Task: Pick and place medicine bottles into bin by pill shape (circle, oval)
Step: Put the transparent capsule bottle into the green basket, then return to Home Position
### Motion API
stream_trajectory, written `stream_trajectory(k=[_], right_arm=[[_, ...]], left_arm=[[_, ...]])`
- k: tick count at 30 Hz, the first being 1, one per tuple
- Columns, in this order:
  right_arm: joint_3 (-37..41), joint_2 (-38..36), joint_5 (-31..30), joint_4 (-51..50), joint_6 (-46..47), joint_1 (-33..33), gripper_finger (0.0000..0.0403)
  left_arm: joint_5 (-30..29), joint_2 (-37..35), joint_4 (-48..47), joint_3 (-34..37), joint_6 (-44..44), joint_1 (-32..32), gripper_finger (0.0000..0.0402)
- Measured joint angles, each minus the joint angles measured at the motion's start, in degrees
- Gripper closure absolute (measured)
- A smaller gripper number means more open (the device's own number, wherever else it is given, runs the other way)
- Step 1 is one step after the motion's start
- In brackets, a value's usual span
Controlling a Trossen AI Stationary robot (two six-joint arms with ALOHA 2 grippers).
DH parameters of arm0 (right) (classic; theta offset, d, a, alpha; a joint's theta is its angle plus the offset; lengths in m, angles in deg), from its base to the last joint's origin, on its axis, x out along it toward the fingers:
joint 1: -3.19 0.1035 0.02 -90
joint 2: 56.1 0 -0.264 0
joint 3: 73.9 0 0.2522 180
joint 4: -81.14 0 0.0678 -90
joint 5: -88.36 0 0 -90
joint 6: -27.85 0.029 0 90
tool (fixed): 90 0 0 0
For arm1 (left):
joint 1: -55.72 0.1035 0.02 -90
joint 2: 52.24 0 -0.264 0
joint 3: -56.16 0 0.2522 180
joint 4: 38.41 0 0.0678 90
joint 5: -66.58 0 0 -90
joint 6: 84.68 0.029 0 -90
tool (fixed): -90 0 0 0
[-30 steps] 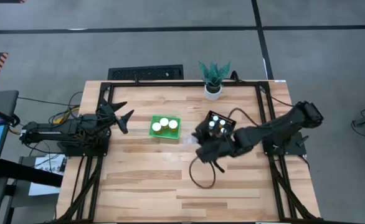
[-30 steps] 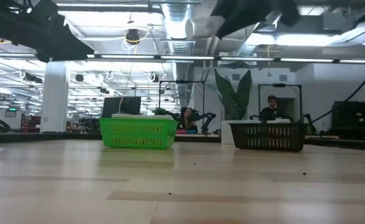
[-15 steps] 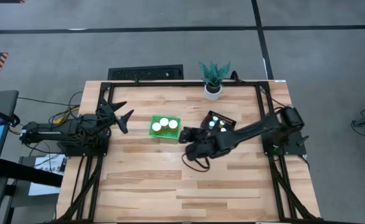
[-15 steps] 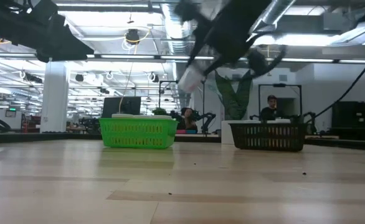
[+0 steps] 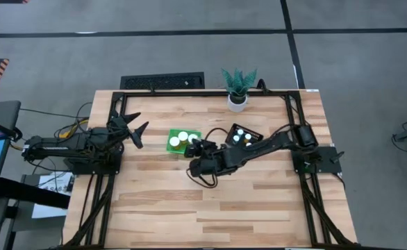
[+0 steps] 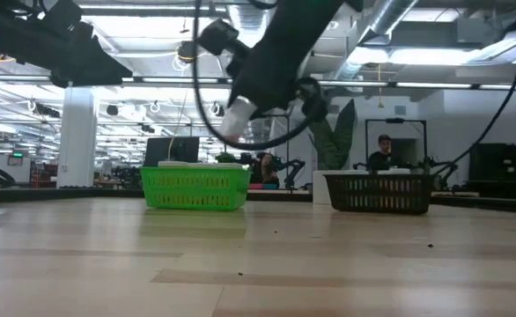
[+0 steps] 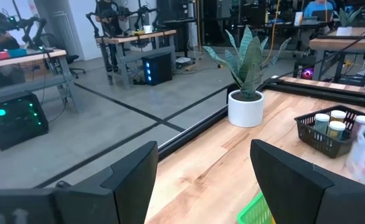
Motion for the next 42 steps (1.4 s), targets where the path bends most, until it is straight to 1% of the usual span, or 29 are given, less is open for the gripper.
stream_trajectory(k=[3, 8, 11, 17, 21, 27, 34, 42], right_arm=[[-2.0, 2.4, 0.2, 0.0, 0.0, 0.0, 0.0258], [-4.1, 6.0, 0.2, -0.1, -0.1, -0.5, 0.0244], [-4.7, 7.5, 0.3, -0.4, 0.3, -0.8, 0.0242], [-4.7, 7.7, 1.1, -2.7, 0.3, -0.8, 0.0251], [-4.7, 7.6, 1.5, -2.7, 0.4, -0.6, 0.0246], [-4.7, 7.5, 6.6, -2.8, 0.3, -0.6, 0.0236], [-4.7, 7.5, 6.5, -2.7, 1.8, -1.0, 0.0226], [-4.7, 7.5, 6.5, -2.7, 2.0, -1.4, 0.0206]], left_arm=[[0.0, 0.0, 0.0, 0.0, 0.0, 0.0, 0.0150], [0.0, 0.0, 0.0, 0.0, 0.0, 0.0, 0.0150], [0.0, 0.0, 0.0, 0.0, 0.0, 0.0, 0.0150], [0.0, 0.0, 0.0, 0.0, 0.0, 0.0, 0.0150], [0.0, 0.0, 0.0, 0.0, 0.0, 0.0, 0.0150], [0.0, 0.0, 0.0, 0.0, 0.0, 0.0, 0.0150], [0.0, 0.0, 0.0, 0.0, 0.0, 0.0, 0.0150], [0.0, 0.0, 0.0, 0.0, 0.0, 0.0, 0.0150]])
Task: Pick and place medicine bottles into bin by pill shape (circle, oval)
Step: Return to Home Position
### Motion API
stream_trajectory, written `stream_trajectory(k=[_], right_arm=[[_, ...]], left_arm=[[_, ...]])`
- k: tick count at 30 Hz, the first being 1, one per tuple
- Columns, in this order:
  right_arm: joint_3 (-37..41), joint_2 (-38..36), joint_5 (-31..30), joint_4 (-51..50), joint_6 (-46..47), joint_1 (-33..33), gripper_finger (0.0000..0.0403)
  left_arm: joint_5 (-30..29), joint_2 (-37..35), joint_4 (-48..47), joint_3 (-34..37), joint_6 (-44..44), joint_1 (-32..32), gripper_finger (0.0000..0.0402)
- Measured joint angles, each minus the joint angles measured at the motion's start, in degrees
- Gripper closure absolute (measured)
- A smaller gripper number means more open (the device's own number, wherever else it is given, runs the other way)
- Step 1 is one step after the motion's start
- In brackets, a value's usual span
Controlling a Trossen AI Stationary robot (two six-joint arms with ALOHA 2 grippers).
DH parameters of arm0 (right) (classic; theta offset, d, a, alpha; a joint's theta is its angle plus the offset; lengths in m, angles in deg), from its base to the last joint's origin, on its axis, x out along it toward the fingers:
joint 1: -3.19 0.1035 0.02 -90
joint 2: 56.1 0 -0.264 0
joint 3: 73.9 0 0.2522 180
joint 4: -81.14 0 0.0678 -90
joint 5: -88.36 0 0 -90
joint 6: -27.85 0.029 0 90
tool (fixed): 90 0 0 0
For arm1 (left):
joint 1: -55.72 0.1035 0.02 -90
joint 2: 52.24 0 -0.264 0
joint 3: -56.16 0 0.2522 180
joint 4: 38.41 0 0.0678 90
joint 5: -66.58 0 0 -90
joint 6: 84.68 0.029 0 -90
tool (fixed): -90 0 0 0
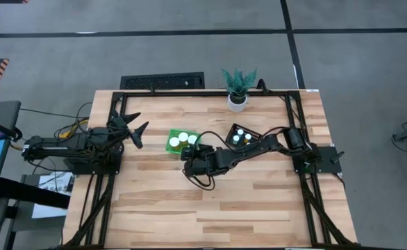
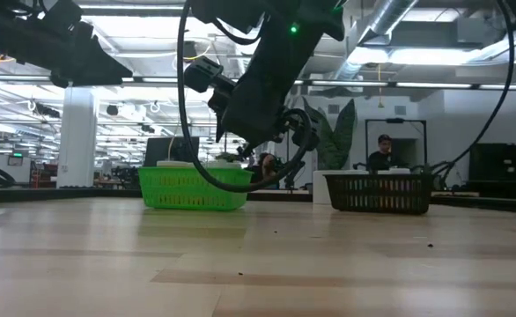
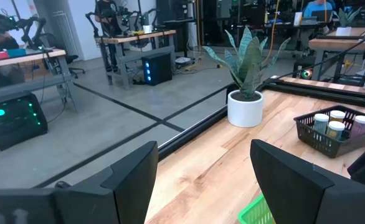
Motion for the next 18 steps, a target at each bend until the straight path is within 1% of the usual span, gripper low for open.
stream_trajectory(k=[7, 9, 11, 15, 16, 18], right_arm=[[0.0, 0.0, -0.1, 0.1, 0.1, -0.2, 0.0205], [0.0, 0.0, -0.2, 1.1, 1.7, -0.2, 0.0208], [-0.1, 0.0, -2.0, 3.5, 5.1, 0.0, 0.0209], [-3.4, -0.4, -9.7, 3.8, 12.6, 1.1, 0.0206], [-4.7, -0.5, -10.7, 2.5, 15.8, 1.3, 0.0204], [-7.2, -2.5, -10.6, -4.2, 24.6, 1.5, 0.0200]], left_arm=[[0.0, 0.0, 0.0, 0.0, 0.0, 0.0, 0.0150], [0.0, 0.0, 0.0, 0.0, 0.0, 0.0, 0.0150], [0.0, 0.0, 0.0, 0.0, 0.0, 0.0, 0.0150], [0.0, 0.0, 0.0, 0.0, 0.0, 0.0, 0.0150], [0.0, 0.0, 0.3, 0.0, 0.0, 0.0, 0.0150], [-0.6, 0.0, 1.2, 0.0, -0.6, 0.0, 0.0150]])
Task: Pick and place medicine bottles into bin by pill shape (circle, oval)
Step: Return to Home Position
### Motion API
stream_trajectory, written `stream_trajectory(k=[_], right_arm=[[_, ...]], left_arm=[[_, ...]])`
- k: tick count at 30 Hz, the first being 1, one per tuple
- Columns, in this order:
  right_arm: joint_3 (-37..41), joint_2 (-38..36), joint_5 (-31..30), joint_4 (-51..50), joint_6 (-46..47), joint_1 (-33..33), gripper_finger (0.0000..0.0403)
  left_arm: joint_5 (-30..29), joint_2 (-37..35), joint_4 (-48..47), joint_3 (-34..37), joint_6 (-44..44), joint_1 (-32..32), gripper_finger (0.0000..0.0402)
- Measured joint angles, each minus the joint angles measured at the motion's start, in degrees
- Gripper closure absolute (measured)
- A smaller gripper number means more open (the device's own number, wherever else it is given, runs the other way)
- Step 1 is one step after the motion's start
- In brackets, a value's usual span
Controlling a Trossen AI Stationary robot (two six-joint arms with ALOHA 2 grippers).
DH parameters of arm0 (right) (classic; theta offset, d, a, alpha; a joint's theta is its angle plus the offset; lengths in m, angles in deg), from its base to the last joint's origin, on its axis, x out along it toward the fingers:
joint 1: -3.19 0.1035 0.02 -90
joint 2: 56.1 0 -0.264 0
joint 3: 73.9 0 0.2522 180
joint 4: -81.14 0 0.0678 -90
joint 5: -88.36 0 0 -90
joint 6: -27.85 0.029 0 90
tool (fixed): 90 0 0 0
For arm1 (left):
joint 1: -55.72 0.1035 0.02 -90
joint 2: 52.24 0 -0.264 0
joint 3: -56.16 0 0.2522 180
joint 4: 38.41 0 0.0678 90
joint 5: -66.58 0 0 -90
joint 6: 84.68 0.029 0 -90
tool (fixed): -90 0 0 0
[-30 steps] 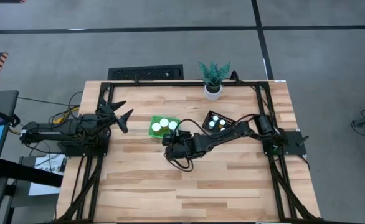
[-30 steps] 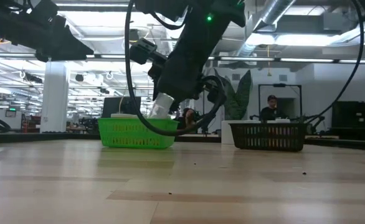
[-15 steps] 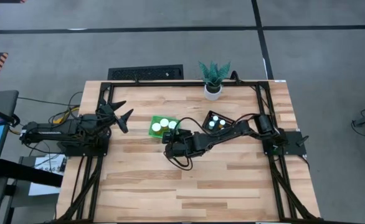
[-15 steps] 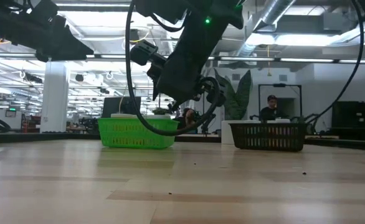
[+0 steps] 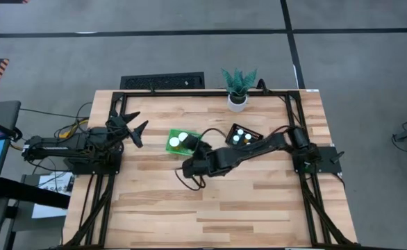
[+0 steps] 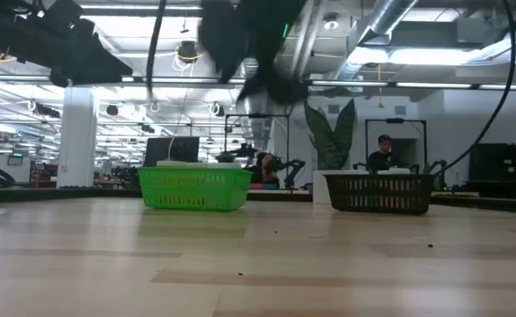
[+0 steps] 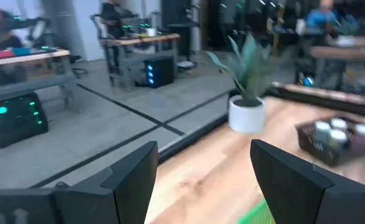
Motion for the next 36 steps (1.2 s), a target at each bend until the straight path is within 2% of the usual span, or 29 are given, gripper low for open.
stream_trajectory(k=[2, 5, 8, 10, 11, 14, 17, 21, 24, 28, 33, 36], right_arm=[[-2.8, -3.1, 0.9, -7.8, 11.3, 0.1, 0.0198], [-4.9, -11.1, 6.3, -23.0, 32.1, -1.3, 0.0200], [-4.8, -20.6, 21.2, -34.0, 49.1, -5.3, 0.0207], [-3.2, -28.0, 32.4, -36.4, 54.7, -9.1, 0.0213], [-1.4, -32.1, 36.0, -35.9, 56.2, -11.1, 0.0216], [7.4, -45.6, 40.4, -29.7, 57.3, -16.1, 0.0221], [21.0, -60.6, 42.8, -20.3, 57.3, -19.0, 0.0222], [41.6, -79.2, 43.5, -5.2, 58.1, -19.9, 0.0220], [54.5, -89.4, 43.6, 7.0, 58.8, -19.4, 0.0222], [67.6, -98.1, 43.7, 17.8, 59.2, -18.0, 0.0225], [79.2, -104.9, 43.7, 24.8, 60.6, -17.4, 0.0225], [83.4, -108.3, 43.7, 26.3, 62.9, -17.4, 0.0227]], left_arm=[[-2.1, 0.0, 1.3, 0.0, -1.2, 0.0, 0.0150], [-5.2, 0.0, 3.1, 0.0, -2.3, 0.0, 0.0150], [-4.8, 0.0, 4.3, 0.0, -1.1, 0.0, 0.0150], [-2.7, 0.0, 5.1, 0.0, 0.4, 0.0, 0.0150], [-1.6, 0.0, 5.5, 0.0, 0.7, 0.0, 0.0150], [2.5, 0.0, 5.7, 0.0, 0.6, 0.0, 0.0150], [6.1, 0.0, 5.7, 0.0, 0.3, 0.0, 0.0150], [12.6, 0.0, 6.2, 0.0, 0.8, 0.0, 0.0150], [18.2, 0.0, 6.4, 0.0, 0.7, 0.0, 0.0150], [19.7, 0.0, 5.9, 0.0, -1.0, 0.0, 0.0150], [13.8, 0.0, 2.1, 0.0, -1.5, 0.0, 0.0150], [12.8, -1.1, 0.8, 1.3, -3.3, 0.0, 0.0150]])
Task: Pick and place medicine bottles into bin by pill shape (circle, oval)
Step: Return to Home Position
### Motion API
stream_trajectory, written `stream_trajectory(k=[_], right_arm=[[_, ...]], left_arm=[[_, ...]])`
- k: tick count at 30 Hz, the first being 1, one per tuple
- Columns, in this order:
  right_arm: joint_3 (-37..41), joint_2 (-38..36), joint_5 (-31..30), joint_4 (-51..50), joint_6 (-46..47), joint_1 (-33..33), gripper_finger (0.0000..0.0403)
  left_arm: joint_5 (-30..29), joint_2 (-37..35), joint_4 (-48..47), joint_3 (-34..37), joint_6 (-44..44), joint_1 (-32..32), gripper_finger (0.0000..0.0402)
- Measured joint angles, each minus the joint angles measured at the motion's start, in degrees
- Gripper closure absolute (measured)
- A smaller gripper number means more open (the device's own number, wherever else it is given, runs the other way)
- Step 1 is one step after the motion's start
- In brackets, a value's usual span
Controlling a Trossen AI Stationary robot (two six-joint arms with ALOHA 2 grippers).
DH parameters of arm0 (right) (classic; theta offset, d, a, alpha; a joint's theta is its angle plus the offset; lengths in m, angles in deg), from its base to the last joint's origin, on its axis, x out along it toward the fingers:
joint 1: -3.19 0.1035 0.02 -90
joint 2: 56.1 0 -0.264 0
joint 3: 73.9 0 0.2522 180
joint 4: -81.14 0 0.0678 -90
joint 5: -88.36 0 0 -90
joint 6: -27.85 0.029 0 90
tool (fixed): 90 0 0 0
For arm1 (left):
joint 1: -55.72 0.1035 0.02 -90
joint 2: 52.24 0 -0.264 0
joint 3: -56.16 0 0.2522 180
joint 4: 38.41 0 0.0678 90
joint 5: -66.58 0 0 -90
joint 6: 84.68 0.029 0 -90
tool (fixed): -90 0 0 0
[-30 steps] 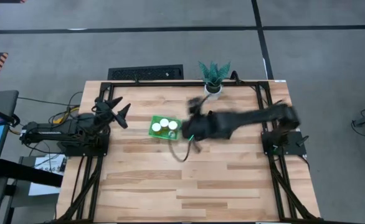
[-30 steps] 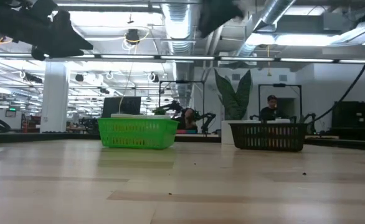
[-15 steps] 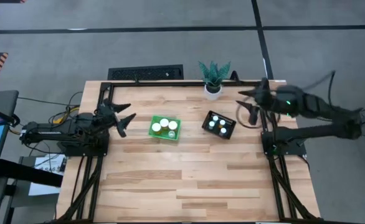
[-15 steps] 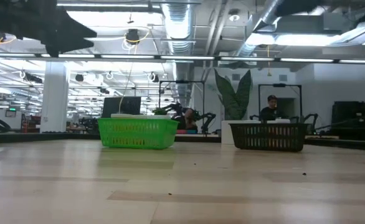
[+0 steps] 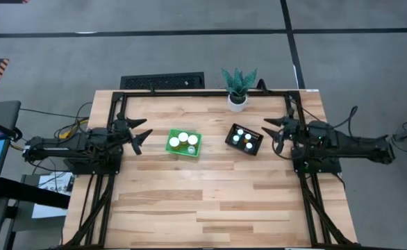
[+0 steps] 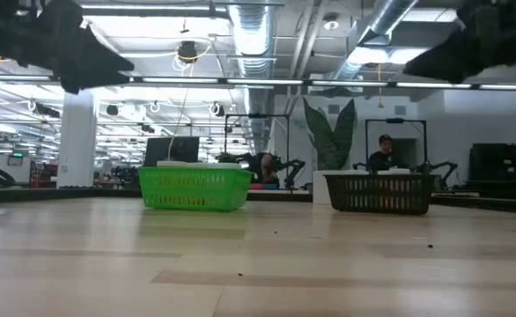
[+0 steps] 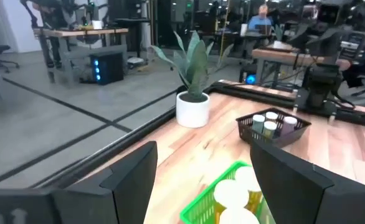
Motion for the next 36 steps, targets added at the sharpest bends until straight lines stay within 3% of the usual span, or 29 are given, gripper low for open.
stream_trajectory(k=[8, 17, 36], right_arm=[[7.4, -7.4, 0.0, 1.8, 1.0, 0.0, 0.0227], [13.8, -12.8, 0.0, 3.7, 0.8, -0.1, 0.0235], [14.5, -13.1, -0.6, 5.6, -0.7, -0.2, 0.0233]], left_arm=[[2.4, -11.1, 1.0, 7.7, -0.8, 0.0, 0.0150], [3.2, -10.4, 1.9, 9.6, -2.2, 0.0, 0.0150], [1.5, -10.5, 1.8, 9.6, -1.8, 0.0, 0.0150]])
